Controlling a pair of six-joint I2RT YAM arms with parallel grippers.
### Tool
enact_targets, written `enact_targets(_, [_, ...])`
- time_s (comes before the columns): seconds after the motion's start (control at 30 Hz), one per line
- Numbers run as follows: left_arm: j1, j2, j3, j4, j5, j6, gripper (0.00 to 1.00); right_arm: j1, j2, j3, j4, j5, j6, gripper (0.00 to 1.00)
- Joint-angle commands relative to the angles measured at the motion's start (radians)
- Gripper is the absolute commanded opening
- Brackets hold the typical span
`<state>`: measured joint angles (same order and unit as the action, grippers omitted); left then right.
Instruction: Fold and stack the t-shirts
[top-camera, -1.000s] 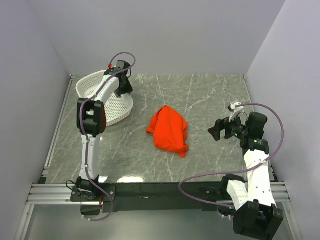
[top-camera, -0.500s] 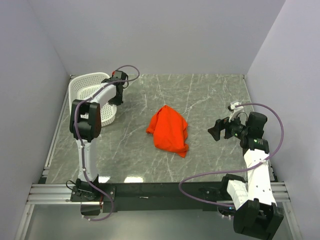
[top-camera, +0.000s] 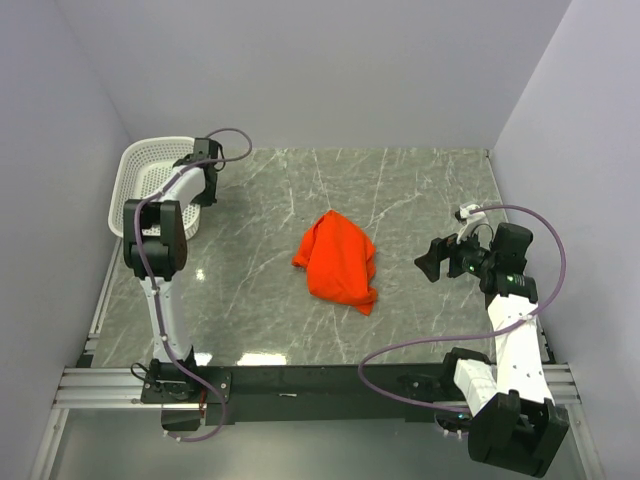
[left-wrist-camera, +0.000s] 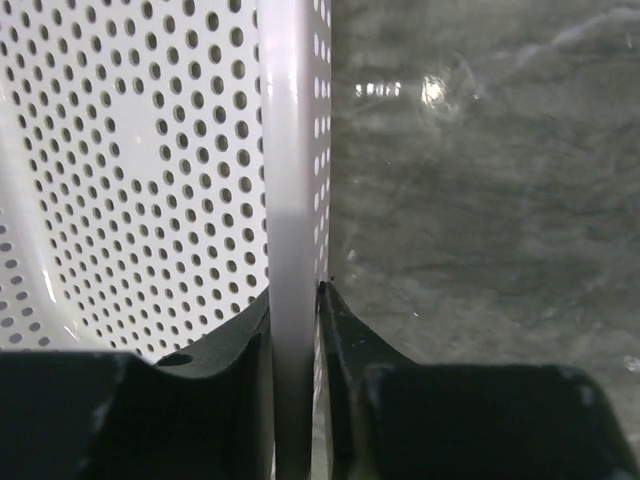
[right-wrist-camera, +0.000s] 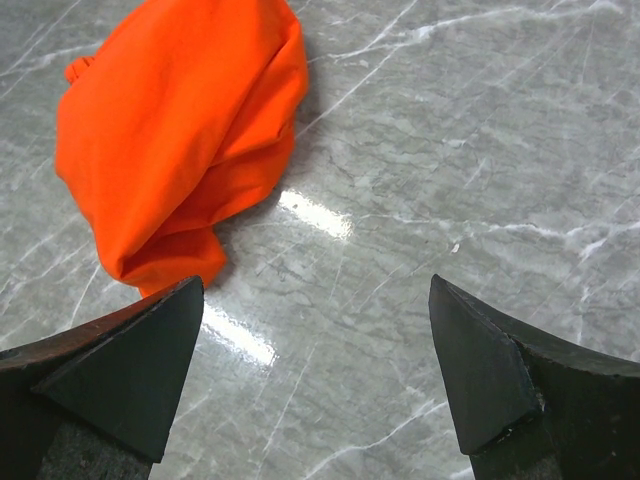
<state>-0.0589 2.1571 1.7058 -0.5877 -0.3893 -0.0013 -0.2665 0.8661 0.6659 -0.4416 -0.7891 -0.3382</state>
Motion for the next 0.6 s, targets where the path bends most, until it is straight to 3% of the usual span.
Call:
enact_targets(0.0, [0.004, 0.006, 0.063, 0.066, 0.003, 0.05, 0.27, -0.005, 0.008, 0.024, 0.01, -0.016, -0.007, 0.99])
enact_targets(0.17, [0.01, 0.033, 0.158, 0.065, -0.008, 0.038, 0.39, -0.005, 0.007, 0.021, 0.009, -0.013, -0.007, 0.99])
enact_targets(0.3, [0.001, -0.043, 0.18, 0.077, -0.052, 0.009, 0.65, -0.005, 0.008, 0.021, 0.004, -0.032, -0.021, 0.99])
enact_targets(0.37, [-0.015, -0.116, 0.152, 0.1, -0.062, 0.007, 0.73, -0.005, 0.007, 0.017, -0.008, -0.05, -0.05, 0.99])
enact_targets(0.47, [-0.025, -0.422, -0.068, 0.224, -0.001, -0.071, 0.87, -0.002, 0.004, 0.012, -0.048, -0.125, -0.116, 0.99])
enact_targets(0.5, [-0.024, -0.497, -0.136, 0.262, 0.029, -0.092, 0.98, 0.001, 0.004, 0.014, -0.06, -0.166, -0.136, 0.99])
enact_targets(0.53, [-0.019, -0.572, -0.211, 0.358, 0.061, -0.144, 0.99, 0.016, 0.005, 0.015, -0.084, -0.179, -0.156, 0.99])
enact_targets(0.57, [-0.015, -0.715, -0.362, 0.405, 0.196, -0.172, 1.0, 0.033, 0.017, 0.018, -0.094, -0.186, -0.189, 0.99])
